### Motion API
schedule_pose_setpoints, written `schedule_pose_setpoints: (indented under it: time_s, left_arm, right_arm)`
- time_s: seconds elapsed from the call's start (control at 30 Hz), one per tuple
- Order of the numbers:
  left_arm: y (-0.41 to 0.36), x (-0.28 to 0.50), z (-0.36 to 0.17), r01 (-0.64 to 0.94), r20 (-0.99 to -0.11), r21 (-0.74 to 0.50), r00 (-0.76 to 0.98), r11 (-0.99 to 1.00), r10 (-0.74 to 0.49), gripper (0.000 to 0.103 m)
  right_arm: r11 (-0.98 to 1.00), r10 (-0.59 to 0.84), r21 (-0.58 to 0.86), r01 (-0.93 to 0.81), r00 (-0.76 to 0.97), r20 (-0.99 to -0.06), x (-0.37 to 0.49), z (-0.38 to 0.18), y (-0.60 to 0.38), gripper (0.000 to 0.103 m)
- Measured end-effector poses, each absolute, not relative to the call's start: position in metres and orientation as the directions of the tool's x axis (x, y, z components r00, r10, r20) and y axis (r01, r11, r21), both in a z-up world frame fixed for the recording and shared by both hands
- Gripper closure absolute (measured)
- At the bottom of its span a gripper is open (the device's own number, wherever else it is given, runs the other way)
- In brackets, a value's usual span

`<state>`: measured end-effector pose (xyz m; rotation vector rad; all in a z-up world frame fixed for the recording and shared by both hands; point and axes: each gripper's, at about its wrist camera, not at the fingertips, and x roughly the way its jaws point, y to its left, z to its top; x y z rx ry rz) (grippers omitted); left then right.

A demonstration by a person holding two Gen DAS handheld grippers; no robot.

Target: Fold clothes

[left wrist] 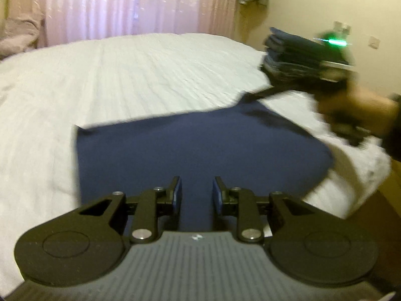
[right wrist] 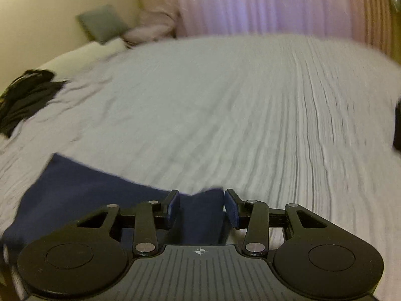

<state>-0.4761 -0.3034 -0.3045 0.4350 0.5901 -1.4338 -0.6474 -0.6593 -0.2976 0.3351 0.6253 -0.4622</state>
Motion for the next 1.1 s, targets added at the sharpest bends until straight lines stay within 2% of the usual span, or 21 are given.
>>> schedule_pose_setpoints:
  time_s: [0.13, 0.27, 0.4, 0.5, 0.7, 0.87, 0.97, 1.03, 1.1]
  left_arm:
    - [-0.34, -0.437, -0.306, 0.996, -0.666, 0.011, 0.074, 0.088, -0.742, 0.081]
    - [-0.382, -0.399, -0.32, 0.991, -0.718, 0.077, 0.129, 0.106, -0.684, 0.082]
    - [-0.396, -0.366, -0.328, 0.978, -0.721, 0.102, 0.199, 0.183, -0.664, 0.082]
    - [-0.398, -0.352, -0.328, 0.97, -0.714, 0.091, 0.223, 0.227, -0.664, 0.079]
    - [-0.365, -0.359, -0.311, 0.962, -0.677, 0.094, 0.251, 0.258, -0.692, 0.081]
    - [-0.306, -0.4, -0.287, 0.987, -0.641, -0.002, 0.121, 0.159, -0.758, 0.082]
    - [-0.286, -0.43, -0.299, 0.997, -0.663, -0.038, 0.03, 0.074, -0.748, 0.08]
    - [-0.283, -0.441, -0.318, 0.997, -0.699, -0.009, 0.045, 0.071, -0.714, 0.079]
    - [-0.277, -0.442, -0.332, 0.995, -0.714, 0.015, 0.082, 0.102, -0.695, 0.079]
  right_arm:
    - [0.879, -0.275, 0.17, 0.445, 0.765, -0.583, -0.666, -0.281, -0.611, 0.06]
    - [0.916, -0.172, 0.182, 0.357, 0.76, -0.626, -0.664, -0.3, -0.571, 0.06]
    - [0.906, -0.156, 0.22, 0.362, 0.768, -0.621, -0.684, -0.317, -0.576, 0.06]
    - [0.895, -0.187, 0.212, 0.393, 0.761, -0.621, -0.687, -0.317, -0.584, 0.06]
    - [0.87, -0.316, 0.109, 0.482, 0.712, -0.627, -0.689, -0.303, -0.57, 0.06]
    - [0.902, -0.305, 0.106, 0.419, 0.791, -0.531, -0.71, -0.278, -0.517, 0.06]
    - [0.918, -0.27, 0.108, 0.381, 0.802, -0.533, -0.711, -0.291, -0.492, 0.06]
    - [0.909, -0.266, 0.121, 0.399, 0.778, -0.569, -0.715, -0.312, -0.49, 0.06]
    - [0.902, -0.269, 0.141, 0.409, 0.786, -0.556, -0.73, -0.325, -0.492, 0.06]
